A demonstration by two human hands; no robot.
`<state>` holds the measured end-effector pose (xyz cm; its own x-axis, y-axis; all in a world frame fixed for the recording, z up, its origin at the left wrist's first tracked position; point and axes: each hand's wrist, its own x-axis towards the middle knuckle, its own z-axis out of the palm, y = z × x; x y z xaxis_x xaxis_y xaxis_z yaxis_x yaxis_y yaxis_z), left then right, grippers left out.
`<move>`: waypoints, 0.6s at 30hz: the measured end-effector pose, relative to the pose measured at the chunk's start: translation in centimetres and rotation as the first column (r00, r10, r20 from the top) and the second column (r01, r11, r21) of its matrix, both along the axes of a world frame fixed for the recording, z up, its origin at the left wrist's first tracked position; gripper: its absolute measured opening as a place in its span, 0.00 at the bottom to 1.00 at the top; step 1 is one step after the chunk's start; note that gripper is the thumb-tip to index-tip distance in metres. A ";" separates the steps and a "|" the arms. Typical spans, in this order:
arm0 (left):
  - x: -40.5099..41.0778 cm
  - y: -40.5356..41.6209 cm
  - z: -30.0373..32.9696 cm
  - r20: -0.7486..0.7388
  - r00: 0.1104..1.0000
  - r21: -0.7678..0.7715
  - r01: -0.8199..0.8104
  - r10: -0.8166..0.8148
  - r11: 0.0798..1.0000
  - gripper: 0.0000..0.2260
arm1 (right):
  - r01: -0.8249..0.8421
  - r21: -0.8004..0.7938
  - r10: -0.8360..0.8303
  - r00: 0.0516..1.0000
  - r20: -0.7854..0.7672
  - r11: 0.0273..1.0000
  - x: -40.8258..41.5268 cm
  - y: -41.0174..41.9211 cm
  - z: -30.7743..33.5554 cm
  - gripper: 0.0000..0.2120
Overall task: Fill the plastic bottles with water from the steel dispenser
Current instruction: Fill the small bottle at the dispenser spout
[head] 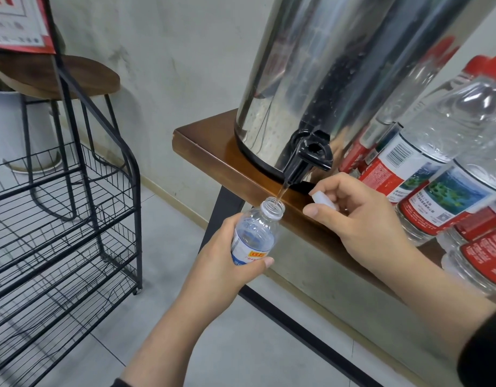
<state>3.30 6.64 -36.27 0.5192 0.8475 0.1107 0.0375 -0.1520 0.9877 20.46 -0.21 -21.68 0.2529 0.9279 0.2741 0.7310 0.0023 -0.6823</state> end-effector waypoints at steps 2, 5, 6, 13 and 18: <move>0.0 0.0 0.0 0.004 1.000 -0.001 -0.002 0.002 1.000 0.30 | 0.000 0.000 0.000 1.000 -0.010 1.000 -0.1 0.0 0.0 0.17; 0.0 0.0 0.0 0.000 1.000 0.001 -0.002 0.002 1.000 0.30 | -0.001 0.005 0.001 0.999 -0.034 1.000 0.3 0.2 0.0 0.16; 0.0 0.0 0.0 -0.003 1.000 0.001 -0.002 0.002 1.000 0.30 | -0.009 0.004 0.009 0.999 -0.040 1.000 0.5 0.3 0.0 0.13; 0.1 0.1 -0.1 -0.001 1.000 -0.007 0.002 -0.002 1.000 0.31 | -0.030 0.025 0.033 0.993 -0.114 0.999 0.9 0.5 -0.4 0.11; 0.1 0.1 -0.2 -0.007 1.000 -0.003 -0.004 0.004 1.000 0.31 | -0.017 0.008 0.018 0.994 -0.104 1.000 0.8 0.5 -0.6 0.14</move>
